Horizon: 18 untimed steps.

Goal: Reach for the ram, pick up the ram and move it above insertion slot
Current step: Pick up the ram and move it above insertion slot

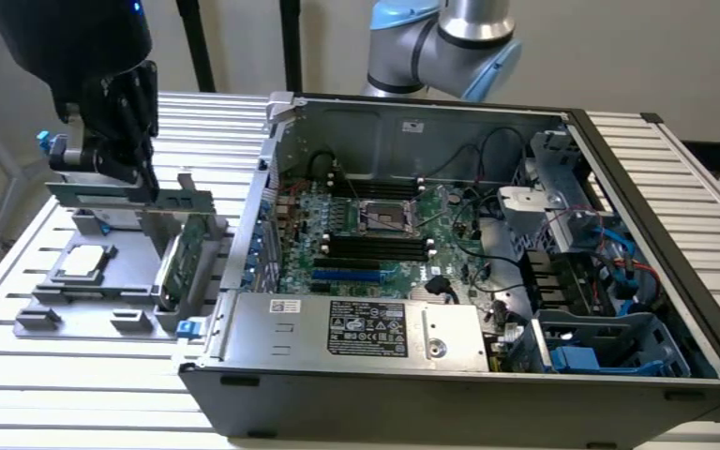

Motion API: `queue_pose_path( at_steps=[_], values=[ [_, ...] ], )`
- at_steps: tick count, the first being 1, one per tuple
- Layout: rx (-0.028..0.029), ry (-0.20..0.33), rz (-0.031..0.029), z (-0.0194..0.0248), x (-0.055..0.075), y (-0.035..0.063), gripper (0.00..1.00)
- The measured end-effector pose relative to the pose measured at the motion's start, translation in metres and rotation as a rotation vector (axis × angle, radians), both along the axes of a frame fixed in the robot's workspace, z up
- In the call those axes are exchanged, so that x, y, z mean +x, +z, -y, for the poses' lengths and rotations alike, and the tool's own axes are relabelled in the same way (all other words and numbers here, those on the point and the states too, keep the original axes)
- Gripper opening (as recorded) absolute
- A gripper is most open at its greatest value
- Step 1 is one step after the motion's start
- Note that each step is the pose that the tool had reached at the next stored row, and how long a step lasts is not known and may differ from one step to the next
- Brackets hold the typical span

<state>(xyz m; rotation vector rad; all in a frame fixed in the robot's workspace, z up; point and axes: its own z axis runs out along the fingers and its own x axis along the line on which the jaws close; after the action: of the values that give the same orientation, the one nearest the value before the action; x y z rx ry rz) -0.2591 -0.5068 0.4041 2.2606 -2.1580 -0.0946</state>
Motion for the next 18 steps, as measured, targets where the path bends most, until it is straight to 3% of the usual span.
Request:
queue_pose_path(
  at_steps=[7, 18],
  values=[
    [0.0058, 0.000, -0.0003, -0.0015, 0.031, 0.0035, 0.13],
    [0.0274, 0.000, -0.0002, -0.0039, 0.081, 0.0035, 0.13]
  ],
)
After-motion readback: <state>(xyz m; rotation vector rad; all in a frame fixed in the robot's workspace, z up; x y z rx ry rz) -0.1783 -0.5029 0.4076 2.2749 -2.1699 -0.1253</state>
